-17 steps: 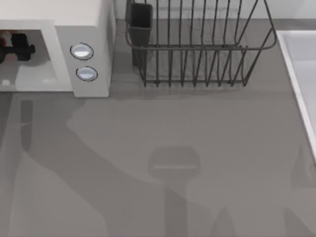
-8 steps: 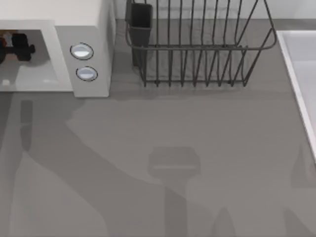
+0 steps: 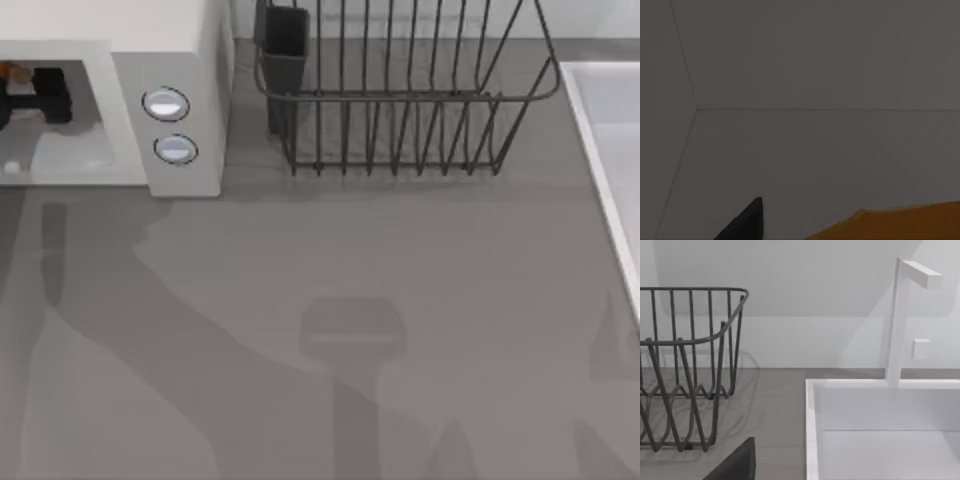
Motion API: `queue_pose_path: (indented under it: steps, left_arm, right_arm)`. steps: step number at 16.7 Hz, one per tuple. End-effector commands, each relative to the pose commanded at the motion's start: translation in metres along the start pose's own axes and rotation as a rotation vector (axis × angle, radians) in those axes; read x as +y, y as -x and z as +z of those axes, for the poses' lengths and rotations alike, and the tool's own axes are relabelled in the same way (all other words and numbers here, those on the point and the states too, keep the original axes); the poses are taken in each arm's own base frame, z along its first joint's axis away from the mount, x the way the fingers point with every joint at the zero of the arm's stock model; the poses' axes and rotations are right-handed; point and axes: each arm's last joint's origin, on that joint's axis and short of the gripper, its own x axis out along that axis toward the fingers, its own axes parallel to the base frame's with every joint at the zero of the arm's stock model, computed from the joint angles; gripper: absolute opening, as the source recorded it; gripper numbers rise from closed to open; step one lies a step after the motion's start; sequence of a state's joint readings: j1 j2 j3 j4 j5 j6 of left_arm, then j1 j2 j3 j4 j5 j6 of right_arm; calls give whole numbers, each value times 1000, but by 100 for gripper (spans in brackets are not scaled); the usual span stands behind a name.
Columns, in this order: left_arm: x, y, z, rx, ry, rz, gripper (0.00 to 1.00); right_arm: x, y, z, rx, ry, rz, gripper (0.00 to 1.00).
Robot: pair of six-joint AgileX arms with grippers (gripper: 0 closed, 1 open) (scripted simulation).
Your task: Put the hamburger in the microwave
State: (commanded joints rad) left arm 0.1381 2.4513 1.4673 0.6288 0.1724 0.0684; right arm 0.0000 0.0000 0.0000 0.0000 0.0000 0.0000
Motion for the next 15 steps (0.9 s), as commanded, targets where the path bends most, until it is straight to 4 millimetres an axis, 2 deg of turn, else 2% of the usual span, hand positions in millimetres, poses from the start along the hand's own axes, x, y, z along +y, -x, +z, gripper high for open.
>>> queue_pose_path:
  steps: [3, 4, 6, 9, 12, 15]
  left_arm:
    - [0, 0, 0, 0, 0, 0, 100]
    - [2, 32, 4, -10, 5, 1, 100]
    - [3, 35, 5, -17, 4, 1, 100]
    - [6, 55, 3, -35, -2, -2, 100]
    - [9, 92, -13, -25, -1, -6, 100]
    - [7, 144, -40, 10, 8, -8, 100]
  right_arm:
    - [0, 0, 0, 0, 0, 0, 100]
    - [0, 0, 0, 0, 0, 0, 100]
    - [0, 0, 0, 0, 0, 0, 100]
    - [0, 0, 0, 0, 0, 0, 100]
    - [0, 0, 0, 0, 0, 0, 100]
    - [0, 0, 0, 0, 0, 0, 100]
